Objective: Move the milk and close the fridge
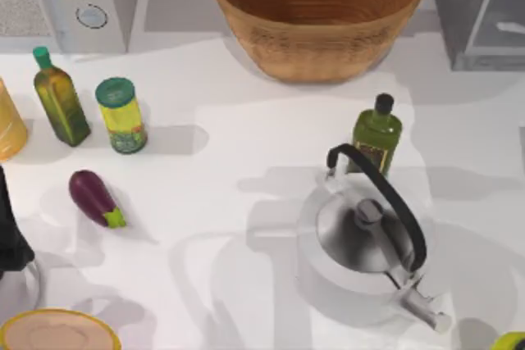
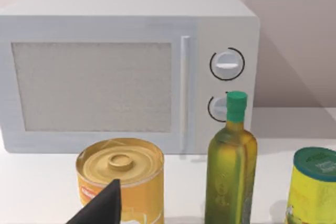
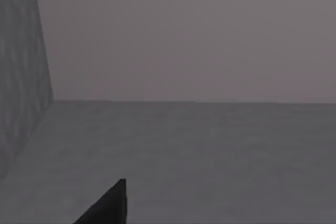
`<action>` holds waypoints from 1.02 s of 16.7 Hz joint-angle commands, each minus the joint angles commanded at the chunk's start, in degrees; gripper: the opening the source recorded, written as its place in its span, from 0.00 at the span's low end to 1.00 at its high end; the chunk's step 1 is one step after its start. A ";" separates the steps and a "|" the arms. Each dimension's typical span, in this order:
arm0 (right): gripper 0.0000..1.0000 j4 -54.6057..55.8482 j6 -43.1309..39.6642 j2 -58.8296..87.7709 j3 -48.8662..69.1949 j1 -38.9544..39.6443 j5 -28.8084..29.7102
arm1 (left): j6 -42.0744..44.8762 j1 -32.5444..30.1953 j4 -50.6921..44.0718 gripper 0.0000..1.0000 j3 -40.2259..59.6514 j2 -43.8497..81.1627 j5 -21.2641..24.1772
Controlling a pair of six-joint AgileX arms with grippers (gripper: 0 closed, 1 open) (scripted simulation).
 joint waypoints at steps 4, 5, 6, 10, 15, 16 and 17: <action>1.00 -2.79 -0.10 -5.94 -5.29 2.44 1.75 | 0.00 0.00 0.00 1.00 0.00 0.00 0.00; 1.00 -3.99 -0.15 -8.93 -7.88 3.44 2.50 | 0.00 0.00 0.00 1.00 0.00 0.00 0.00; 1.00 -5.33 -0.21 -12.50 -10.85 4.48 3.31 | 0.00 0.00 0.00 1.00 0.00 0.00 0.00; 1.00 -12.01 -0.51 -32.53 -24.55 8.31 6.73 | 0.00 0.00 0.00 1.00 0.00 0.00 0.00; 1.00 -23.21 -0.80 -69.02 -42.81 10.97 10.06 | 0.00 0.00 0.00 1.00 0.00 0.00 0.00; 1.00 -25.68 -0.82 -76.78 -46.20 11.20 10.49 | 0.00 0.00 0.00 1.00 0.00 0.00 0.00; 1.00 -28.17 -0.81 -84.18 -49.40 11.35 10.83 | 0.00 0.00 0.00 1.00 0.00 0.00 0.00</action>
